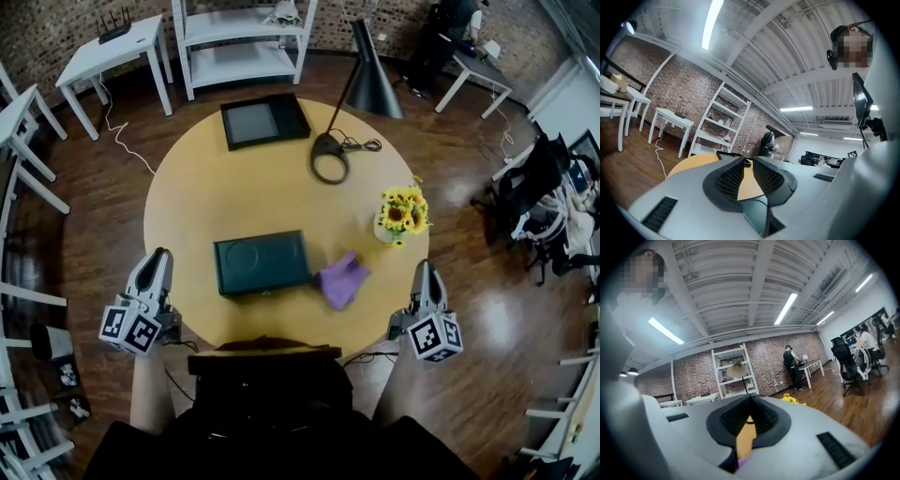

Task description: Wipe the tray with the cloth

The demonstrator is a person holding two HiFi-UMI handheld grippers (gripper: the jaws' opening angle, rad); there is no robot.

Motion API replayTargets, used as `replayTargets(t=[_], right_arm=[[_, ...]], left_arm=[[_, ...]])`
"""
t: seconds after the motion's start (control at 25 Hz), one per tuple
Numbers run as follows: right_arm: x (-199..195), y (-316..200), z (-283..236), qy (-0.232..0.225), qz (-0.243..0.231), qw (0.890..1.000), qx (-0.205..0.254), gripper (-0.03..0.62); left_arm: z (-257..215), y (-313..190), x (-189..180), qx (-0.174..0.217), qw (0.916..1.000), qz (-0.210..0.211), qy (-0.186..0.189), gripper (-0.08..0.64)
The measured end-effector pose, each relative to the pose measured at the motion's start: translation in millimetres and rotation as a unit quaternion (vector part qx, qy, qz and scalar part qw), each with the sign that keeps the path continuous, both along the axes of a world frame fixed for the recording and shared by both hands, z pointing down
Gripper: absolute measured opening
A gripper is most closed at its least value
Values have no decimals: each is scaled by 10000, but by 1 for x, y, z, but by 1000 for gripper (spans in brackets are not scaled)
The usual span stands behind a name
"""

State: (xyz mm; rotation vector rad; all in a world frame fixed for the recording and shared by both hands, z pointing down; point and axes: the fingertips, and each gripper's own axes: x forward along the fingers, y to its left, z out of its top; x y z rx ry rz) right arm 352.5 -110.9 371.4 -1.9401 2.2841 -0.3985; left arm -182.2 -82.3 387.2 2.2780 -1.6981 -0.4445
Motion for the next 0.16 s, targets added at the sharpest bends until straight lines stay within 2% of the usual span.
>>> replayTargets(t=[0.16], right_arm=[[-11,1,6,218,-86,9997,-93,1]], left_arm=[[-5,-1,1,86,10000,-7,-40,55]])
